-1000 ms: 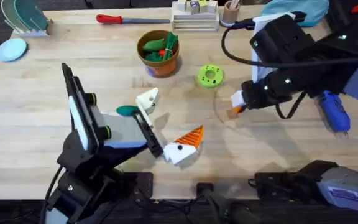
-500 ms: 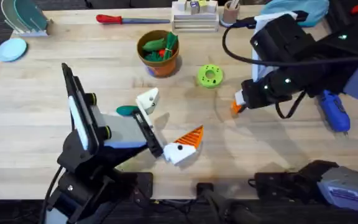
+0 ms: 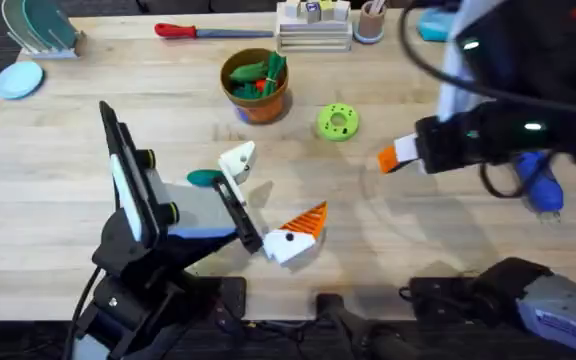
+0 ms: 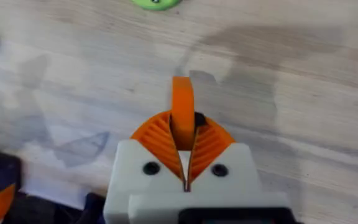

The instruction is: Pick up the gripper from the table and insert it into the empty holder that is missing its gripper. Then pick up a screw, insert it into the mounting hole, and use the screwdriver to tighten it. Finally, clean up the table by picking up the vegetable and placing it into the bucket.

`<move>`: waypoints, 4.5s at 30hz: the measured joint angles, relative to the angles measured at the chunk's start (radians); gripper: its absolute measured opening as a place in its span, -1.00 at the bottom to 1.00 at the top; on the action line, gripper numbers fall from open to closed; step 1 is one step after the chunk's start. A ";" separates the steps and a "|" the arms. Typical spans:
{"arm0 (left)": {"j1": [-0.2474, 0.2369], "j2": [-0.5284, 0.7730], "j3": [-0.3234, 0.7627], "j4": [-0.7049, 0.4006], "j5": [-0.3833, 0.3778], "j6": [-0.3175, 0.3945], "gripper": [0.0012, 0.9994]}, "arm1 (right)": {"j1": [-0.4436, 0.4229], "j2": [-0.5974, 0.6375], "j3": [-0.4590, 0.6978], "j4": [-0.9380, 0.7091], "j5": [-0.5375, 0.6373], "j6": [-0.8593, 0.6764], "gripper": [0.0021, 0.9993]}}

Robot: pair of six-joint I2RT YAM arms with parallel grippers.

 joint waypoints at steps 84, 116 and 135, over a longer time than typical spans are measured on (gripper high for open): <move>-0.002 0.000 0.000 0.001 -0.007 0.000 0.99 | -0.040 0.401 -0.343 1.501 -1.321 0.757 -0.98; 0.006 0.002 0.000 -0.002 -0.043 -0.050 0.99 | 0.037 0.542 -0.252 1.527 -1.252 0.757 -0.99; 0.016 0.008 0.000 -0.003 -0.104 -0.069 0.99 | 0.087 0.543 -0.241 1.527 -1.115 0.776 -0.41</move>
